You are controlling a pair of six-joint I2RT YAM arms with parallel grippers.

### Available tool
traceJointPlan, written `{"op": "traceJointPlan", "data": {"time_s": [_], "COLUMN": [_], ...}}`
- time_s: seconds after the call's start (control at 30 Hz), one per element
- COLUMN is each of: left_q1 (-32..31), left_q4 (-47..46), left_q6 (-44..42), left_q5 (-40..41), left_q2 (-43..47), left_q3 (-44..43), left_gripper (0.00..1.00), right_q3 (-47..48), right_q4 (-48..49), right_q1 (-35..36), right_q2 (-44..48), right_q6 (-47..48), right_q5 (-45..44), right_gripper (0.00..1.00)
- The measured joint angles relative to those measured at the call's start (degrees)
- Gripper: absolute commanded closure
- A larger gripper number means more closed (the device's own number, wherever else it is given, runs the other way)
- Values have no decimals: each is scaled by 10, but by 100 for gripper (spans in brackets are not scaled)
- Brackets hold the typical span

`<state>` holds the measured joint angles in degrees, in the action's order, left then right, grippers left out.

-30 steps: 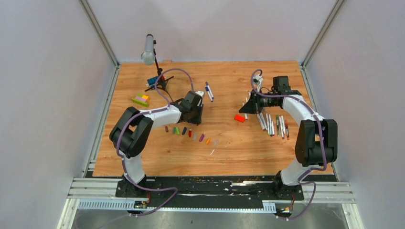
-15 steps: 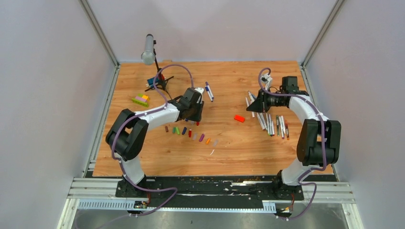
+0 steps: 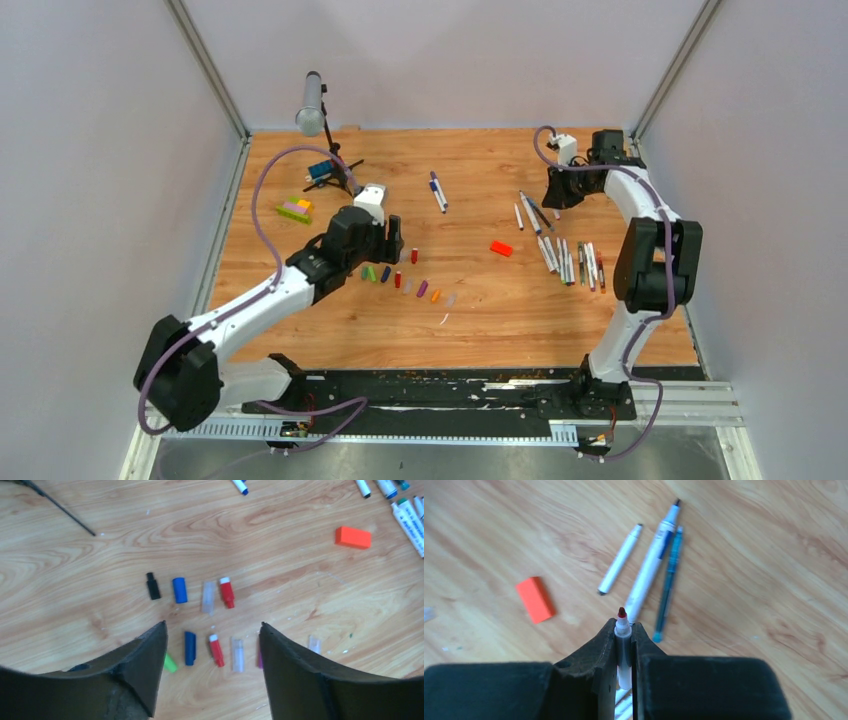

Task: Open the pen caps
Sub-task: Place the pen at the center of the board.

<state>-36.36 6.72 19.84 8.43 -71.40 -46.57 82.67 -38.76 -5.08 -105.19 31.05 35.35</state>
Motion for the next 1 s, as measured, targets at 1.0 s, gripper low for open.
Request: {"op": "traceJointPlan", "data": {"time_s": [1.0], "left_q1": [16], "left_q4": [9], "left_q6": [59], "left_q5": [30], "left_q2": [326], "left_q3": [186], "left_gripper": [0], "right_q3": [187], "right_q4": [-113], "right_q1": [0], "right_q2": [-221], "right_q6": [38], "right_q5": [-134], "right_gripper": [71]}}
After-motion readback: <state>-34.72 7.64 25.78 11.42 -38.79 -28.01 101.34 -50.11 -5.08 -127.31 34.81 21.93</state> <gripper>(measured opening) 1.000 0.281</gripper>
